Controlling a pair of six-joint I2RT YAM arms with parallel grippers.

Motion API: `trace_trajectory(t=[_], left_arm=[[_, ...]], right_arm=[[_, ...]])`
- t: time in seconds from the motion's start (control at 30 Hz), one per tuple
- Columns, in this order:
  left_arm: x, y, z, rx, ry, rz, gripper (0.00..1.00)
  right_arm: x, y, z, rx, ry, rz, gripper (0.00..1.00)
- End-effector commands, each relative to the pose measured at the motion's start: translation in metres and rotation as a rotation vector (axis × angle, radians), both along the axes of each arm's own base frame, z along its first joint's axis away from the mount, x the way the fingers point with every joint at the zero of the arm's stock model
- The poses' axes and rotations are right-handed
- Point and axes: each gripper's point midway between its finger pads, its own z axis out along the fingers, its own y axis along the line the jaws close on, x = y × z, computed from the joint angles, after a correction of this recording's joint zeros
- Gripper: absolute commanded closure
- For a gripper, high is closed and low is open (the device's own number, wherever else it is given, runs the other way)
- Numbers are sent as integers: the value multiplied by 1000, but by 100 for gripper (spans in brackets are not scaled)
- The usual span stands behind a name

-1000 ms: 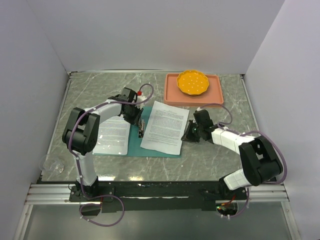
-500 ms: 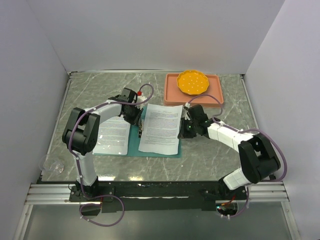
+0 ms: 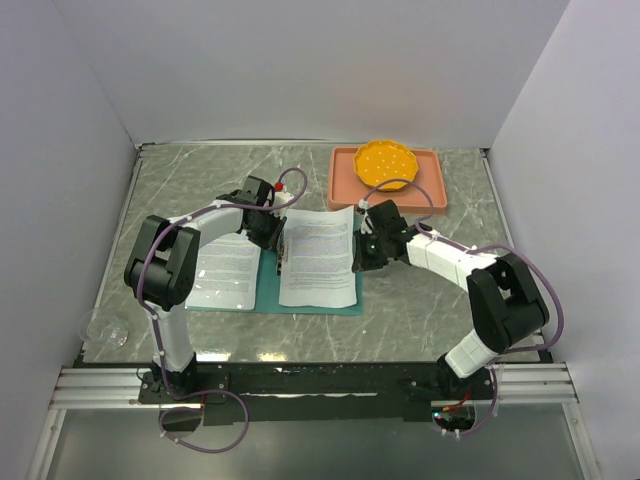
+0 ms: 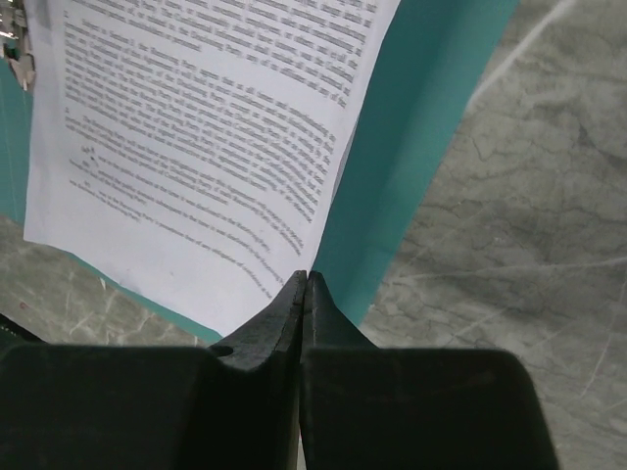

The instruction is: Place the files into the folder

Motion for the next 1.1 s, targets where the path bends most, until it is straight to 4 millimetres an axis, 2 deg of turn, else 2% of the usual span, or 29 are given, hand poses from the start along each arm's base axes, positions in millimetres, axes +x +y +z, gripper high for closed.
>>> trace_trajectory(t=[0.0, 0.27, 0.37, 0.4, 0.5, 0.73, 0.9, 0.97, 1.03, 1.07], left_arm=[[1, 2, 3, 17, -24, -10, 75], [1, 2, 9, 10, -35, -13, 74], [0, 2, 12, 10, -38, -13, 74], [1, 2, 15, 9, -46, -12, 74], [4, 2, 23, 6, -64, -10, 74], [2, -1, 48, -20, -82, -22, 74], [-3, -2, 71, -37, -98, -33, 74], [-2, 1, 78, -35, -113, -30, 73], [-1, 5, 84, -29, -134, -21, 73], [-2, 8, 82, -22, -135, -16, 72]], right_arm=[[12, 11, 13, -4, -48, 46, 100], [5, 16, 9, -2, -28, 61, 100], [2, 13, 6, -16, -20, 52, 81], [1, 11, 7, -19, -27, 46, 71], [2, 9, 11, -23, -37, 39, 60], [11, 8, 25, -27, -83, 26, 48], [14, 1, 40, -55, -115, 7, 34], [15, 1, 50, -46, -137, -1, 32], [17, 6, 59, -10, -157, -1, 36], [20, 12, 67, 20, -174, 1, 46]])
